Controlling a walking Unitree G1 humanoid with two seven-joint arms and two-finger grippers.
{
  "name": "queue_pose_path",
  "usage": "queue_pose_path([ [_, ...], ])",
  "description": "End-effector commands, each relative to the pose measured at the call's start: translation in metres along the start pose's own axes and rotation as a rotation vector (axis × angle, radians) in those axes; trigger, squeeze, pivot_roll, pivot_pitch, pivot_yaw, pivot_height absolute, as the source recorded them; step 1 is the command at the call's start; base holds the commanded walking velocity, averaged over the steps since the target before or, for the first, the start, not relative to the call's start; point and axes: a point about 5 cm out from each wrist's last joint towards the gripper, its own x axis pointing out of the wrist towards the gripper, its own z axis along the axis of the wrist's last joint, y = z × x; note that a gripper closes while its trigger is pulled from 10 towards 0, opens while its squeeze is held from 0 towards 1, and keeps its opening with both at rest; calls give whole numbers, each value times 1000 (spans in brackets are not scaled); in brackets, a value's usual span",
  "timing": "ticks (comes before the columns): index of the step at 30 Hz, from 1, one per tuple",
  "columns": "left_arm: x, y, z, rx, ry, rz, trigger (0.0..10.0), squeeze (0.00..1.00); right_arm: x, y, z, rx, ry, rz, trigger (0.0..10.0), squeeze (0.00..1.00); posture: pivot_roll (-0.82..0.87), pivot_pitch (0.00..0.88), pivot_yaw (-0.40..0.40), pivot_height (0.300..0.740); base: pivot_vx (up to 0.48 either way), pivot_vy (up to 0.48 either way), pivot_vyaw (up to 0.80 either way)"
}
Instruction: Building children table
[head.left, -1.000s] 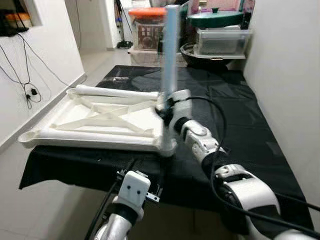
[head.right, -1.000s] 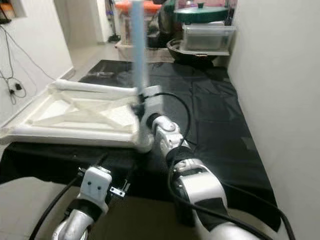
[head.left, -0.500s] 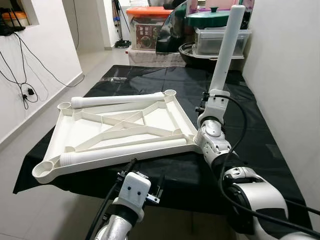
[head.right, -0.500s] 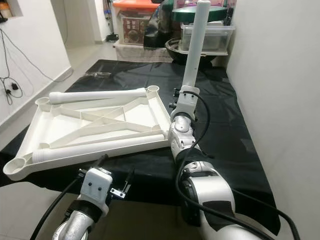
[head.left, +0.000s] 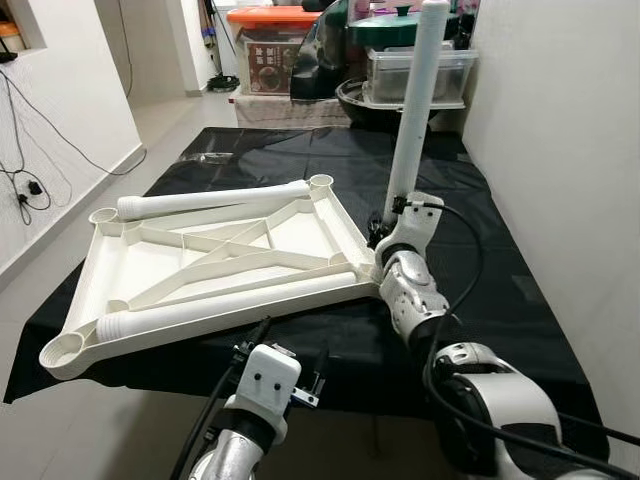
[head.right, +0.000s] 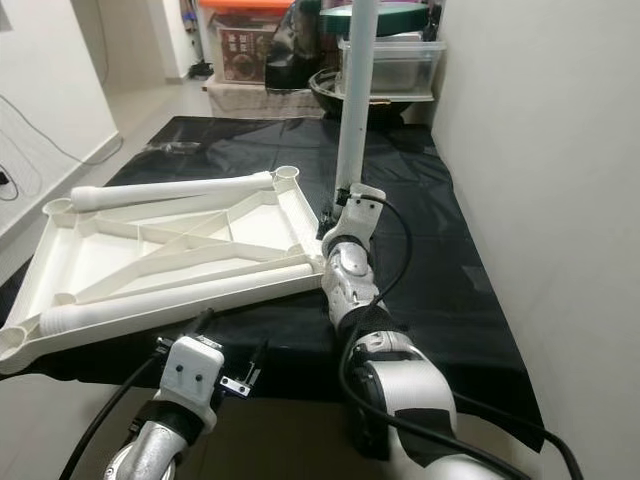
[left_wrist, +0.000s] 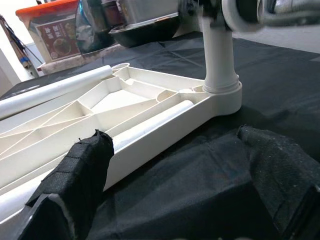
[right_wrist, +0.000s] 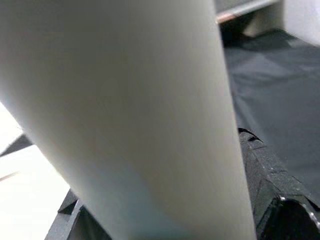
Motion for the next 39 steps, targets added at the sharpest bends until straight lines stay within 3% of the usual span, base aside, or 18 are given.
queue_pose_path([
  [1, 0, -1, -1, 1, 7, -8, 10000, 0, 1, 19, 5, 2, -6, 208, 10000, 0, 61, 0, -3, 740, 0, 0, 0],
  [2, 0, -1, -1, 1, 7, -9, 10000, 0, 0, 21, 5, -11, 39, 400, 10000, 0, 61, 0, -3, 740, 0, 0, 0],
  [3, 0, -1, -1, 1, 7, -9, 10000, 0, 0, 21, 5, -11, 39, 400, 10000, 0, 61, 0, -3, 740, 0, 0, 0],
  [4, 0, -1, -1, 1, 7, -10, 10000, 0, -5, 23, 4, -34, 81, 581, 10000, 0, 61, 0, -3, 740, 0, 0, 0],
  [7, 0, -1, -1, 1, 7, -10, 10000, 0, -5, 23, 4, -34, 81, 581, 10000, 0, 61, 0, -3, 740, 0, 0, 0],
  [10, 1, -1, -1, 1, 7, -10, 10000, 0, -13, 25, -1, -65, 165, 815, 10000, 0, 61, 0, -3, 740, 0, 0, 0],
  [14, 1, -1, -1, 1, 7, -10, 10000, 0, -18, 27, -4, -90, 190, 910, 10000, 0, 61, 0, -3, 740, 0, 0, 0],
  [15, 1, -1, -1, 1, 6, -10, 10000, 0, -25, 33, -6, -103, 229, 1056, 10000, 0, 61, 0, -3, 740, 0, 0, 0],
  [19, 1, -1, -1, 1, 6, -10, 10000, 0, -25, 33, -6, -103, 229, 1056, 10000, 0, 61, 0, -3, 740, 0, 0, 0],
  [21, 1, -1, -1, 2, 5, -10, 10000, 0, -32, 40, -7, -100, 265, 1230, 10000, 0, 71, 0, -6, 740, 0, 0, 0],
  [23, 1, -1, -1, 2, 5, -9, 10000, 0, -33, 45, -5, -82, 269, 1287, 10000, 0, 71, 0, -6, 740, 0, 0, 0],
  [26, 1, -1, -1, 2, 5, -9, 10000, 0, -33, 47, -4, -75, 271, 1301, 10000, 0, 71, 0, -6, 740, 0, 0, 0],
  [27, 1, -1, -1, 2, 5, -9, 10000, 0, -29, 49, -7, -108, 265, 1220, 0, 0, 73, 0, -10, 740, 0, 0, 0],
  [31, 0, -2, -1, 1, 6, -12, 10000, 0, -17, 47, -13, -160, 243, 915, 0, 0, 63, 0, -8, 740, 0, 0, 0],
  [33, 0, -2, -1, 1, 6, -13, 10000, 0, -15, 45, -13, -160, 241, 865, 0, 0, 63, 0, -8, 740, 0, 0, 0],
  [34, 0, -2, -1, 1, 7, -14, 10000, 0, -10, 36, -16, -163, 233, 691, 0, 0, 63, 0, -8, 740, 0, 0, 0],
  [37, 0, -2, -1, 1, 7, -14, 10000, 0, -10, 36, -16, -163, 233, 691, 0, 0, 63, 0, -8, 740, 0, 0, 0],
  [39, 0, -2, -1, 1, 8, -14, 10000, 0, -8, 29, -17, -166, 229, 581, 0, 0, 63, 0, -8, 740, 0, 0, 0],
])
